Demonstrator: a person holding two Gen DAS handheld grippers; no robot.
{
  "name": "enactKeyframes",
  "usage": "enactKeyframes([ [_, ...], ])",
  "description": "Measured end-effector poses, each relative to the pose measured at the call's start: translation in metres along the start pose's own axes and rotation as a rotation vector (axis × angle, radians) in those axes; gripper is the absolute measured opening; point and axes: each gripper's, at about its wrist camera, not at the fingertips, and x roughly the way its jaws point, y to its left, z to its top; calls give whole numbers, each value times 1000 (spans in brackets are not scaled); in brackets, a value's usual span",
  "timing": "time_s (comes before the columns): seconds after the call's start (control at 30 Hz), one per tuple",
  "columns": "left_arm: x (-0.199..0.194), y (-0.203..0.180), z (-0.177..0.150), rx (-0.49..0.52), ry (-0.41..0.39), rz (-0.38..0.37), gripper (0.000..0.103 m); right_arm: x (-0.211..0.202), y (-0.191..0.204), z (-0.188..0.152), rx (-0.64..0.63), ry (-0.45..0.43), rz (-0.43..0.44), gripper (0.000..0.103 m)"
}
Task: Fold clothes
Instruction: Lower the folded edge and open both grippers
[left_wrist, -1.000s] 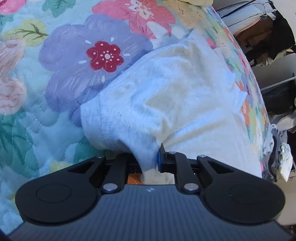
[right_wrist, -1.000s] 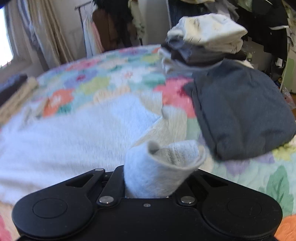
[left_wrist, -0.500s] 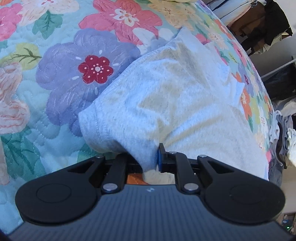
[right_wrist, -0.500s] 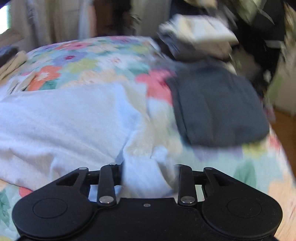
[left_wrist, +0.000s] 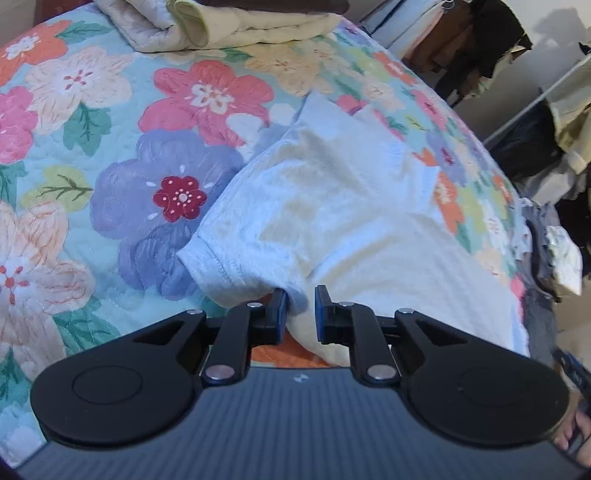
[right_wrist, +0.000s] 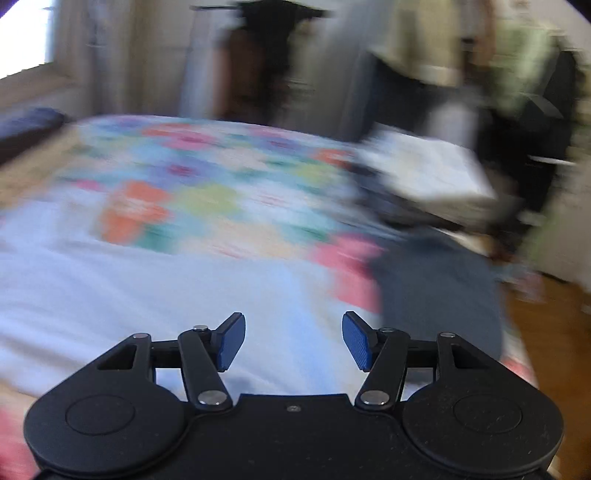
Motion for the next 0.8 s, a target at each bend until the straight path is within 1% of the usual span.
enactKeyframes([
  [0.03,-5,-1,4,15,-9,-10,17,4,15,16,-30,13,94,63],
  [0.07,-10,-4,10,38,-23,0,19,8,30,32,-63,26,178,63],
  [0.13,-21,-10,22,97,-61,50,21,18,59,63,-141,47,332,63],
  [0.17,-23,-14,28,127,-80,70,27,22,74,78,-180,57,402,63],
  [0.23,-20,-17,42,159,-95,103,33,33,107,101,-256,63,489,63],
  [0.27,-16,-17,50,167,-96,120,33,39,124,112,-290,69,527,63],
  [0.37,7,-21,76,210,-81,120,34,54,166,138,-311,143,587,63],
  [0.43,24,-25,93,226,-78,112,34,60,186,153,-346,186,634,63],
  [0.57,57,-27,117,248,-64,94,34,78,210,171,-392,299,593,63],
  [0.67,74,-15,124,226,-85,8,34,93,229,169,-466,349,574,63],
  [0.73,84,-2,122,210,-113,-27,34,108,242,163,-513,352,590,63],
  [0.8,94,10,119,211,-133,-63,34,127,248,156,-487,346,617,63],
])
